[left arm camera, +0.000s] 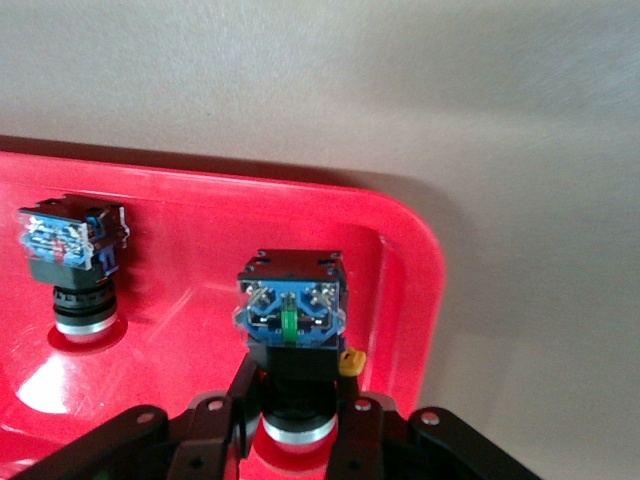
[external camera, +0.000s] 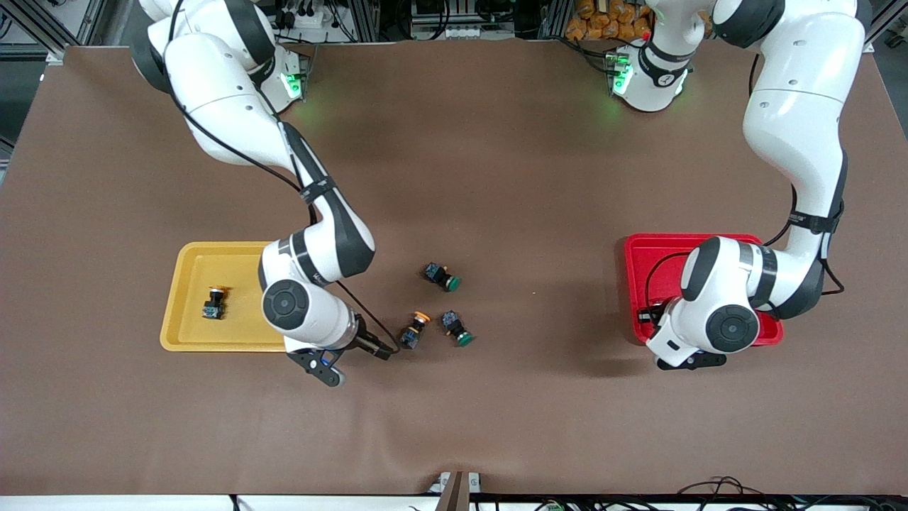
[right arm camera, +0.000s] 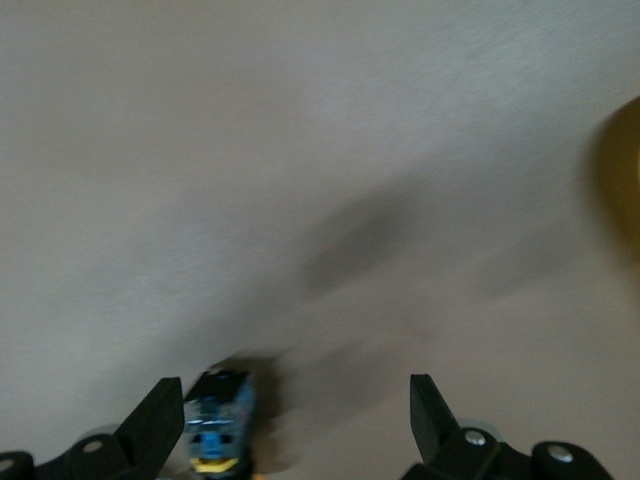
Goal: Place red and yellow buttons in trays
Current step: 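Carry the red button to the red tray while the right gripper reaches buttons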
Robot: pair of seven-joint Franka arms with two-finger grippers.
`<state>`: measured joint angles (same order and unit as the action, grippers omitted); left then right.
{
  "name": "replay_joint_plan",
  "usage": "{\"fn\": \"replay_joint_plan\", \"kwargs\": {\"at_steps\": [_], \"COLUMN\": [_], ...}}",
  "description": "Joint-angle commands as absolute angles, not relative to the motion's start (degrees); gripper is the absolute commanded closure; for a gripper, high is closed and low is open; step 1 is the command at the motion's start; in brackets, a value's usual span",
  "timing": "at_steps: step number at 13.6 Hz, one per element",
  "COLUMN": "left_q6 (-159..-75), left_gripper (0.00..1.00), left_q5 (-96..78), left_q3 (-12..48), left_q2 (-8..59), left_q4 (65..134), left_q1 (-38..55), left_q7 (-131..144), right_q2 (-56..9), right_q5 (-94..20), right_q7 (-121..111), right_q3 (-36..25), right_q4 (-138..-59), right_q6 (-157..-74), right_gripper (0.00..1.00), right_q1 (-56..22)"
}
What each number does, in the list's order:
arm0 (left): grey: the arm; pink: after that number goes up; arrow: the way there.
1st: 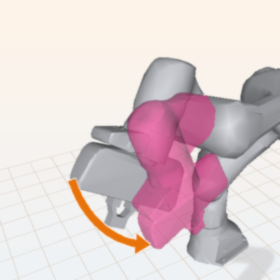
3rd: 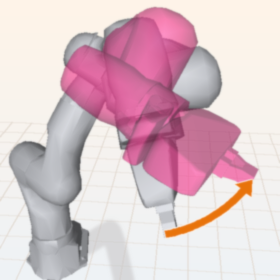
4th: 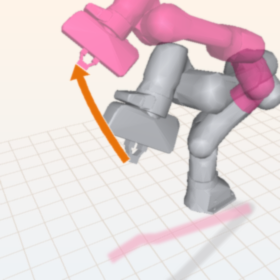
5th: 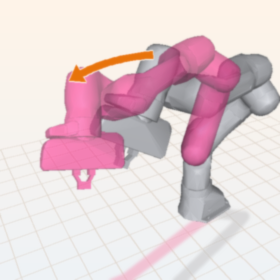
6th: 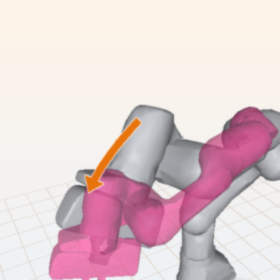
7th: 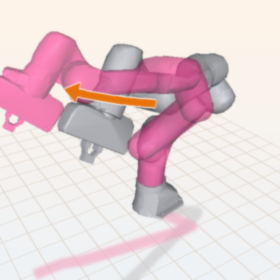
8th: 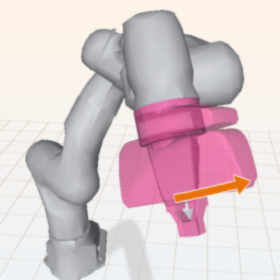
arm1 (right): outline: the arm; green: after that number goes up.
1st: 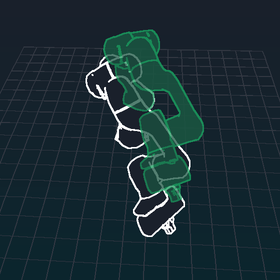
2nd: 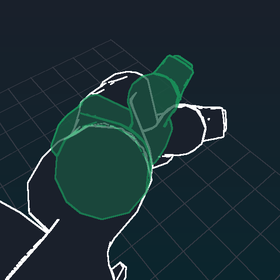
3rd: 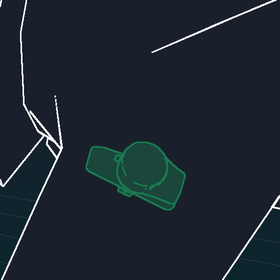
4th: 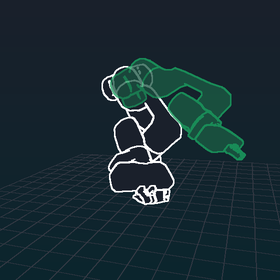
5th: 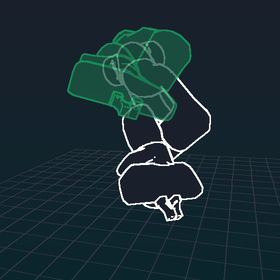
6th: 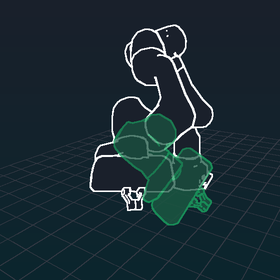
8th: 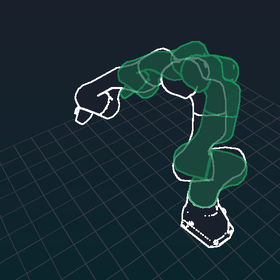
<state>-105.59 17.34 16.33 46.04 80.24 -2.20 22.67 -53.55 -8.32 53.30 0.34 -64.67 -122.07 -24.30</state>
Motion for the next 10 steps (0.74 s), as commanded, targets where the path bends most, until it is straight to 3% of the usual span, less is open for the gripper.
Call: {"fn": "replay_joint_plan", "kwargs": {"at_steps": [1,4,5,6,7,8,10], "left_q6": [-105.38,-105.38,-105.47,-105.47,-105.38,-105.38,-105.21], "left_gripper": [0.98,0.51,0.4,0.2,0.15,0.03,0.0], "left_q5": [19.69,19.78,19.78,19.78,19.69,19.69,19.69], "left_q3": [16.96,16.96,16.96,16.96,16.96,16.96,16.96], "left_q2": [46.41,46.41,46.41,46.41,46.32,46.06,45.09], "left_q4": [81.3,81.56,81.56,81.56,81.56,81.48,81.04], "left_q1": [-3.16,-3.6,-3.6,-3.6,-3.6,-3.6,-3.6], "left_q7": [22.24,21.01,21.01,21.01,21.01,21.01,21.35], "right_q2": [-55.81,-57.3,-57.74,-58.18,-58.71,-59.06,-59.33], "right_q5": [-9.23,-9.67,-9.67,-9.58,-9.58,-9.58,-9.58], "right_q7": [56.16,58.53,58.62,58.62,58.62,58.62,58.62], "right_q3": [-0.09,1.66,1.67,1.67,1.58,1.58,1.58], "right_q4": [-61.52,-61.52,-61.52,-61.52,-61.52,-61.52,-61.87], "right_q6": [-123.74,-129.53,-130.33,-130.69,-130.87,-130.87,-130.69], "right_gripper": [0.0,0.0,0.0,0.0,0.0,0.0,0.0], "right_q1": [-25.49,-26.54,-26.63,-26.72,-26.98,-27.59,-28.21]}}
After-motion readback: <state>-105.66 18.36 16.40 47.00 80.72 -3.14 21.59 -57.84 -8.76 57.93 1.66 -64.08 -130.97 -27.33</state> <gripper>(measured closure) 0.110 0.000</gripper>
